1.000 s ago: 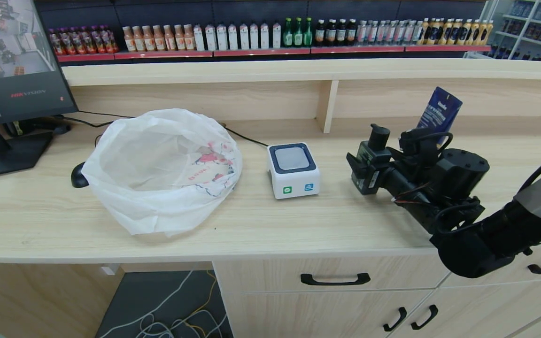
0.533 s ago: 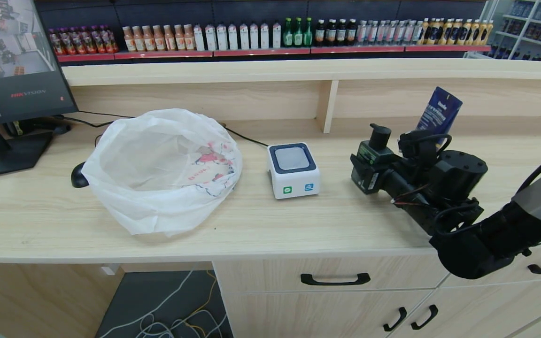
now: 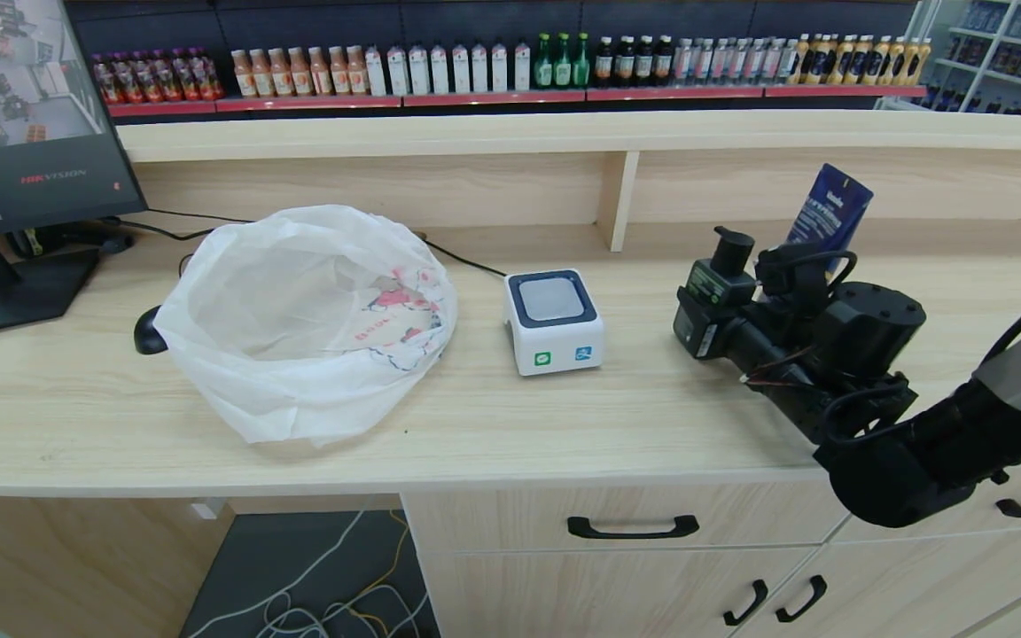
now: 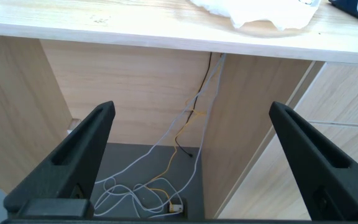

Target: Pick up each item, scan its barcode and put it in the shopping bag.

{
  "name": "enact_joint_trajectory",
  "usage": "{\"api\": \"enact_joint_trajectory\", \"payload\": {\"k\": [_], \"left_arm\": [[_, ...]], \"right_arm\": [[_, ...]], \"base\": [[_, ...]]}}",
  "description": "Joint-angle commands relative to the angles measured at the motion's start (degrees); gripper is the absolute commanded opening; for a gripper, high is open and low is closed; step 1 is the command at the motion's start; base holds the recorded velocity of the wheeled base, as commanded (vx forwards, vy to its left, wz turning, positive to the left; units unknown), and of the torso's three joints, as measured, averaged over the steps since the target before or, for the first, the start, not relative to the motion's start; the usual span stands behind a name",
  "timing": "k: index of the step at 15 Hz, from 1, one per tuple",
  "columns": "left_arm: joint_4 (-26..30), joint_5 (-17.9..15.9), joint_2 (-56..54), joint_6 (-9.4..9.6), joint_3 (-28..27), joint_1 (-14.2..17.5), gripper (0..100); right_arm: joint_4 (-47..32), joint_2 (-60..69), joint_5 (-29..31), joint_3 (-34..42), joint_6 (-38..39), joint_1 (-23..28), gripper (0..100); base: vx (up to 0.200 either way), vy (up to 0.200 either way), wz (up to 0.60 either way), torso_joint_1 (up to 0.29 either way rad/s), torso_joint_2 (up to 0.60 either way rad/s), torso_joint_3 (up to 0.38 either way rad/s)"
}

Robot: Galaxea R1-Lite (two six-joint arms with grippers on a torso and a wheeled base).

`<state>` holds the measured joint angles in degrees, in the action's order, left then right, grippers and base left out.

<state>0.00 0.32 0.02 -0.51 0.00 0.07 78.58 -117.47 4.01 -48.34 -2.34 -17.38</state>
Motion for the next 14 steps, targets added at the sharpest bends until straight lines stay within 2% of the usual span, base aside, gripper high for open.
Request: {"api": "enact_joint_trajectory", "payload": {"k": [1,5,13,14], "left_arm": [[0.0,0.03,-0.02,-0.02,0.0,0.01,100],[0.0,0.03,-0.02,-0.02,0.0,0.01,100],[0.0,0.03,-0.02,-0.02,0.0,0.01,100],[0.0,0.03,-0.02,-0.02,0.0,0.01,100]], "right_arm": [[0.17,1.54,-0.14,0.87,0.14,-0.02,0],[0.35,5.32,-0.14,3.51,0.58,-0.19,0],[0.87,18.42,-0.32,18.45,1.29,-0.28,0],[1.14,22.02,-0.5,22.23,1.29,-0.99,0]], "base": [[0.0,0.0,0.0,0.0,0.0,0.0],[0.0,0.0,0.0,0.0,0.0,0.0],[0.0,0.0,0.0,0.0,0.0,0.0],[0.0,0.0,0.0,0.0,0.0,0.0]]}}
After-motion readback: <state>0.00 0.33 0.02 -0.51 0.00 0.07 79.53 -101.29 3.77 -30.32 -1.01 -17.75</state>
